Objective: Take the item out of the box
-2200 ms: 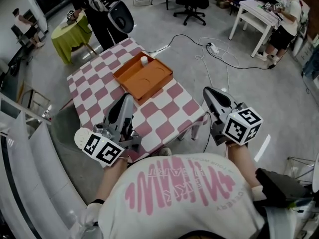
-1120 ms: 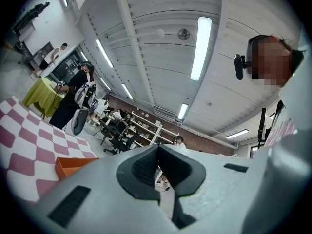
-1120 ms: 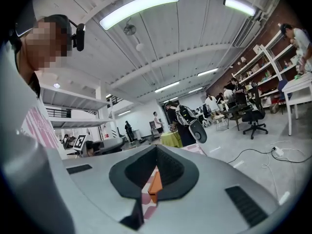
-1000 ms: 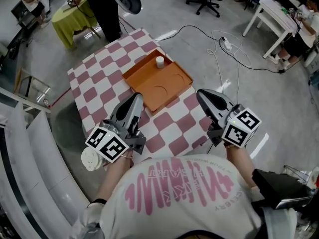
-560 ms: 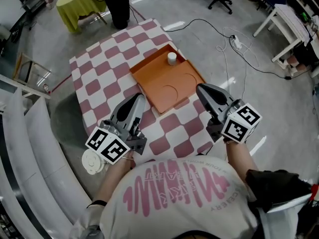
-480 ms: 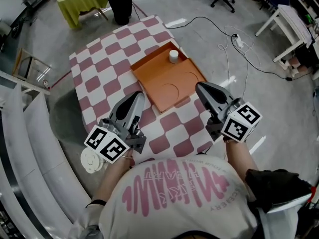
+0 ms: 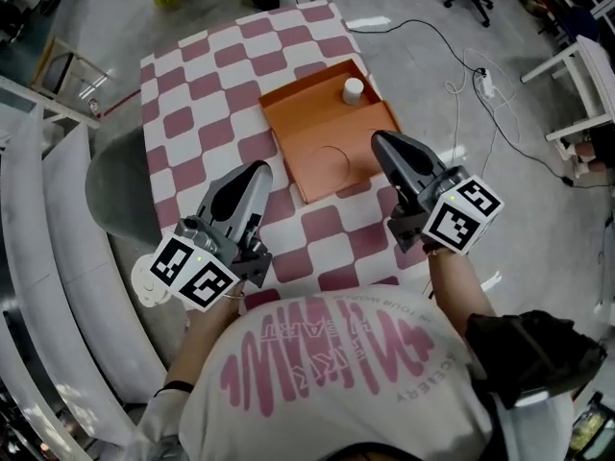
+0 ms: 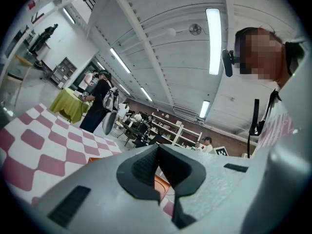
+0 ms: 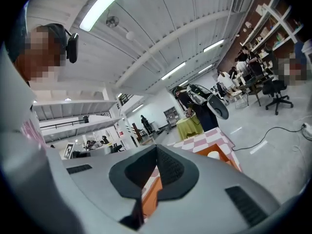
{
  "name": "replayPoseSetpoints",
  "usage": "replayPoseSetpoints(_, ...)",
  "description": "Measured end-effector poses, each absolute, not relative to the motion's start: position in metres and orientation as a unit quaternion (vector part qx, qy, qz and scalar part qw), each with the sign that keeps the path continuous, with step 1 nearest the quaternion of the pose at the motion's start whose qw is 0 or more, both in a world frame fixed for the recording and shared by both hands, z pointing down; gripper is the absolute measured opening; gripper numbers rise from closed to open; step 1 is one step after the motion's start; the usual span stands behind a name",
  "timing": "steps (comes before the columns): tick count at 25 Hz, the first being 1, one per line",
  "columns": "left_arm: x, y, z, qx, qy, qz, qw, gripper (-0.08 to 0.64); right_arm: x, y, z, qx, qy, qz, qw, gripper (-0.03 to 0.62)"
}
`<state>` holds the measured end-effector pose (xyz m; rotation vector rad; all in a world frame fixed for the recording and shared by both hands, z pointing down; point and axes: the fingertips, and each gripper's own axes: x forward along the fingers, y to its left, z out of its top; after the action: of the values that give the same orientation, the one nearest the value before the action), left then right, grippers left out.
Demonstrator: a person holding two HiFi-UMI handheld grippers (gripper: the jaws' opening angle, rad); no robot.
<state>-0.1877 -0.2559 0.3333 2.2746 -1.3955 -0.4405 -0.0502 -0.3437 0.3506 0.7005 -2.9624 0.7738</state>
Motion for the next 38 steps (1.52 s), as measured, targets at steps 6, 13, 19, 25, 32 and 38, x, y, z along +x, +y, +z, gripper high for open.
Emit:
replayPoseSetpoints(6, -0.184, -0.253, 0.335, 0.78, -0.565, -0.171, 0.21, 0.008, -0.048, -0.366, 0.346, 0.174, -0.951, 0.255, -0.014, 0.005)
replayPoseSetpoints(13, -0.165, -0.25, 0.335, 0.746, -0.614, -0.167, 0.196, 0.008, -0.037, -0.387, 0.345, 0.134, -0.953, 0.27, -0.026, 0.006)
replayPoseSetpoints(19, -0.148, -0.245, 0.34, 0.718, -0.647, -0.167, 0.194, 0.008, -0.036, -0.403, 0.353, 0.104, -0.96, 0.259, -0.005, 0.006)
replayPoseSetpoints(25, -0.138, -0.239, 0.352, 0.698, -0.669, -0.16, 0.2, 0.008, -0.038, -0.426, 0.365, 0.087, -0.966, 0.241, 0.015, 0.006)
replayPoseSetpoints(32, -0.138, -0.226, 0.366, 0.674, -0.691, -0.149, 0.214, 0.008, -0.049, -0.452, 0.39, 0.078, -0.971, 0.224, 0.039, 0.006)
replayPoseSetpoints(38, -0.142, -0.216, 0.382, 0.658, -0.71, -0.122, 0.221, 0.008, -0.056, -0.469, 0.414, 0.073, -0.974, 0.2, 0.072, 0.006)
